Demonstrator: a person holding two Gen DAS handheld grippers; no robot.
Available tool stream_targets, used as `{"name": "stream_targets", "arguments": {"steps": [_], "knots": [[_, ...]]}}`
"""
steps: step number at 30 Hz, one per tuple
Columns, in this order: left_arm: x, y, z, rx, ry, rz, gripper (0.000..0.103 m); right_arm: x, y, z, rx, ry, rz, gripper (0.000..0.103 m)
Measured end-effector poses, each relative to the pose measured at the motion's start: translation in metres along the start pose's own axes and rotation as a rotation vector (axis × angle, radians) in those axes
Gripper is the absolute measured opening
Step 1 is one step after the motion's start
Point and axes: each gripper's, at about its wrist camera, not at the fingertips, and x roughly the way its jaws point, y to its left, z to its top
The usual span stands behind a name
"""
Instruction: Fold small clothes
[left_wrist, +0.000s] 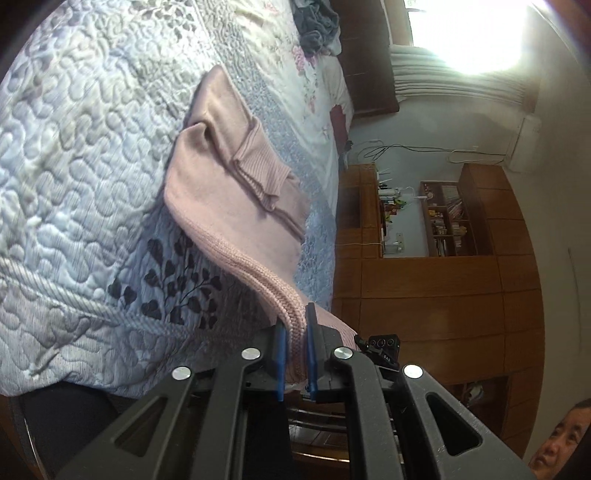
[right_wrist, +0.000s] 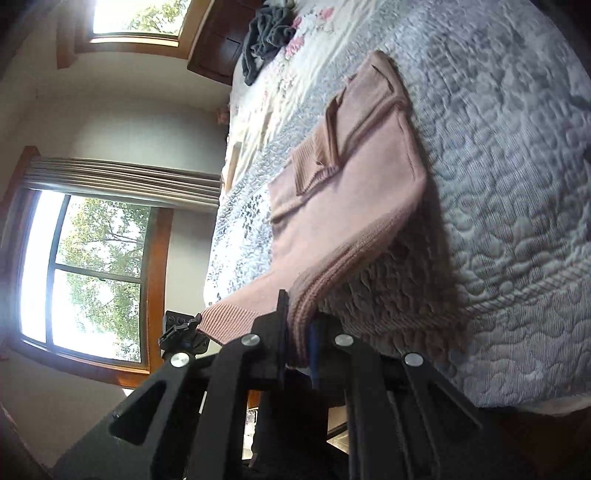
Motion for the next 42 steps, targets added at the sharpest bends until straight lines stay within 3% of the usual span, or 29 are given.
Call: {"name": "stream_targets", "arguments": {"steps": [11, 18, 25, 35, 38, 41, 42], "knots": [[0.015, -0.040, 0.122, 0.002, -0.104, 0.001, 0.008, 0.013, 0.042, 0.123, -0.037, -0.112, -0.026, 0.008], [0.053, -0.040, 0.198, -0.011, -0.109, 0.070, 0.008, 0.052, 0.039, 0.196, -0.016, -0.119, -0.081, 0.008], [0.094, -0.015, 0.257, -0.055, -0.104, 0.137, 0.008, 0.092, 0.008, 0.255, 0.051, -0.117, -0.144, 0.008], [0.159, 0.047, 0.325, -0.152, -0.065, 0.262, 0.009, 0.159, -0.056, 0.319, 0.127, -0.068, -0.308, 0.010], [0.171, 0.061, 0.336, -0.172, -0.069, 0.293, 0.014, 0.171, -0.078, 0.331, 0.168, -0.070, -0.332, 0.018], [0.163, 0.061, 0.343, -0.143, -0.122, 0.275, 0.036, 0.173, -0.081, 0.339, 0.140, -0.076, -0.319, 0.026], [0.159, 0.058, 0.344, -0.111, -0.134, 0.270, 0.042, 0.171, -0.078, 0.340, 0.110, -0.090, -0.323, 0.041]]}}
